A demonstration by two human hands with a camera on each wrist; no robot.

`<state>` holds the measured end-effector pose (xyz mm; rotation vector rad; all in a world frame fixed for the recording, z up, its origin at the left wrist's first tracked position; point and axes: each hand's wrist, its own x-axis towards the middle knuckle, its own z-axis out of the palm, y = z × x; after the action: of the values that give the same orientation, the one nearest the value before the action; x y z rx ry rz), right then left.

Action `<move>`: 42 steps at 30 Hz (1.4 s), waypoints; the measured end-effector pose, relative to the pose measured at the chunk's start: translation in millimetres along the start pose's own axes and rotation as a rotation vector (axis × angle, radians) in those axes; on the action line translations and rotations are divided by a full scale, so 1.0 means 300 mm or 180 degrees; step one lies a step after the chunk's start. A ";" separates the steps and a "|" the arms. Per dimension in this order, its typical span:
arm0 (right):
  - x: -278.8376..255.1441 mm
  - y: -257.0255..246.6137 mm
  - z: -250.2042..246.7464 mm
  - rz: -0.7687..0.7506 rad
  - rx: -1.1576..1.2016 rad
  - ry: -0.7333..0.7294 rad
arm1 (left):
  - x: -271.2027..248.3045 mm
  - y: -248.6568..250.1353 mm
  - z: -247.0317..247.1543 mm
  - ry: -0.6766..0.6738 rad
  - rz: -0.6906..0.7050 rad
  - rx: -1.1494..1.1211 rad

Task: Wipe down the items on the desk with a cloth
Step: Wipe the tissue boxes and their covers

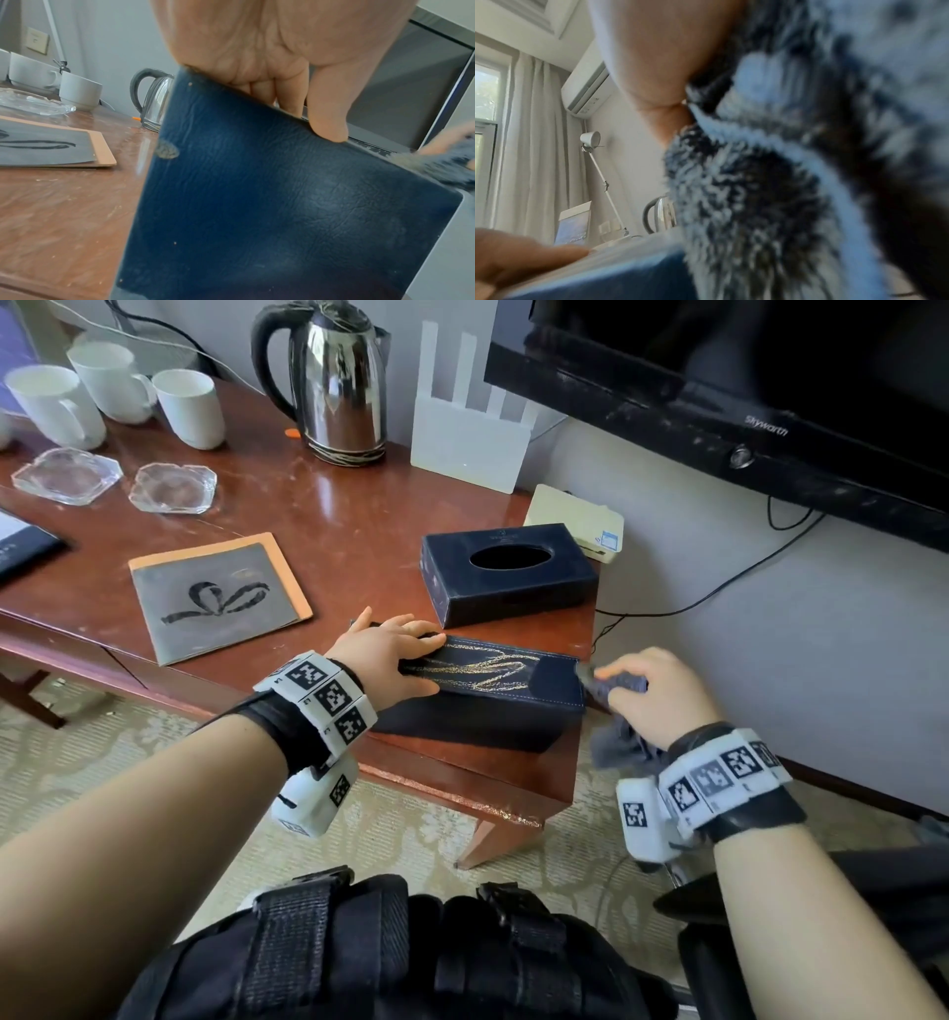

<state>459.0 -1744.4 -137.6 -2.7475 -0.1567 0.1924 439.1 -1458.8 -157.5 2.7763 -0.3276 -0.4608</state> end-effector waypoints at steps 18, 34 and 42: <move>0.079 -0.123 0.070 -0.0072 -0.0703 -0.0076 | -0.003 -0.004 0.003 -0.0051 -0.0022 -0.0045; 0.054 -0.204 0.093 -0.0295 -0.0913 -0.0099 | -0.004 0.002 -0.006 -0.0131 -0.0054 -0.0035; -0.011 -0.198 0.053 -0.1314 -0.0981 -0.0805 | -0.004 0.004 -0.001 -0.0086 -0.0068 0.0008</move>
<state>448.5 -1684.3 -129.3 -2.8995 -0.8778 0.4298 437.9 -1459.6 -156.5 2.7807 -0.3053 -0.5036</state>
